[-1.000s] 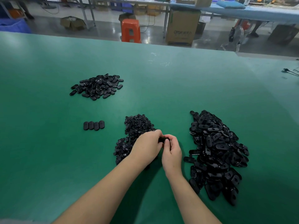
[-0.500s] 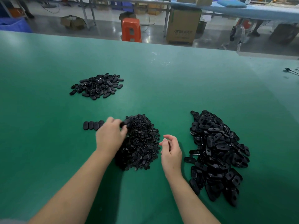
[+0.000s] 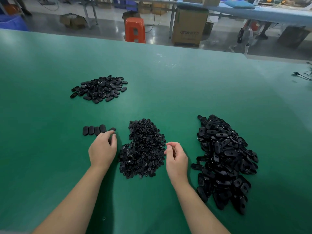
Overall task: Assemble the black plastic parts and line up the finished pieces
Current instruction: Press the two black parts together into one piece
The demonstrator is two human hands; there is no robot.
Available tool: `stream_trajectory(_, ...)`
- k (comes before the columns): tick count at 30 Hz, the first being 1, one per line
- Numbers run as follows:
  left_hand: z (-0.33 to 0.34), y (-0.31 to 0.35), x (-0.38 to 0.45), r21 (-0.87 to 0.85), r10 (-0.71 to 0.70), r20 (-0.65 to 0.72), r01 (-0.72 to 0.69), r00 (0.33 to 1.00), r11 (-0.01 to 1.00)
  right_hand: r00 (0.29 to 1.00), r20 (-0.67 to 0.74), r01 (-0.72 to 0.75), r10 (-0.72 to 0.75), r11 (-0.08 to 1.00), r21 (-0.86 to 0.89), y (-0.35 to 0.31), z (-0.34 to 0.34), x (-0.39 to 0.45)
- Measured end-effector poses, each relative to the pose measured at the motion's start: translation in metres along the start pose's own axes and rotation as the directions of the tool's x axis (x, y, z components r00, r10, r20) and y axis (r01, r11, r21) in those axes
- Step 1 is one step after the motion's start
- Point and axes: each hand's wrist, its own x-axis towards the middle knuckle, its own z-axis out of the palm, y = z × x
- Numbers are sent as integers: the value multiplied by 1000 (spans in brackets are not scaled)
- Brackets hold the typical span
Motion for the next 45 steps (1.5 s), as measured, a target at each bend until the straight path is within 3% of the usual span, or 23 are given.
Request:
stream_trajectory(5, 3, -3, -1, 6, 38, 18, -38, 999, 999, 995, 96, -23, 32, 995, -102, -7, -4, 0)
stream_trajectory(9, 6, -4, 1, 35, 28, 25, -29, 999, 999, 937, 341, 41, 70, 951, -307, -25, -27, 8)
stream_trajectory(11, 6, -4, 1, 38, 26, 24, -27, 999, 999, 890, 450, 220, 70, 800, -558, -39, -52, 21)
stream_trajectory(14, 5, -4, 2, 45, 26, 32, -27, 999, 999, 847, 515, 434, 134, 386, -814, -57, -91, 46)
stream_trajectory(16, 6, -4, 1, 44, 27, 36, -28, 999, 999, 819, 531, 487, 219, 225, -844, -62, -109, 60)
stream_trajectory(20, 6, -5, 1, 34, 29, 37, -31, 999, 999, 738, 586, 612, 333, 35, -790, -57, -119, 78)
stream_trajectory(24, 6, -6, 1, 30, 43, 31, -44, 999, 999, 681, 616, 655, 396, 47, -754, -46, -116, 83)
stream_trajectory(30, 6, -6, 1, 53, 50, 27, -51, 998, 997, 692, 612, 601, 382, 166, -782, -37, -114, 87)
stream_trajectory(33, 6, -7, 1, 56, 51, 28, -52, 998, 997, 658, 661, 620, 361, 237, -748, -35, -111, 88)
stream_trajectory(45, 6, -6, 1, 50, 55, 29, -57, 998, 997, 643, 711, 615, 286, 361, -701, -36, -95, 86)
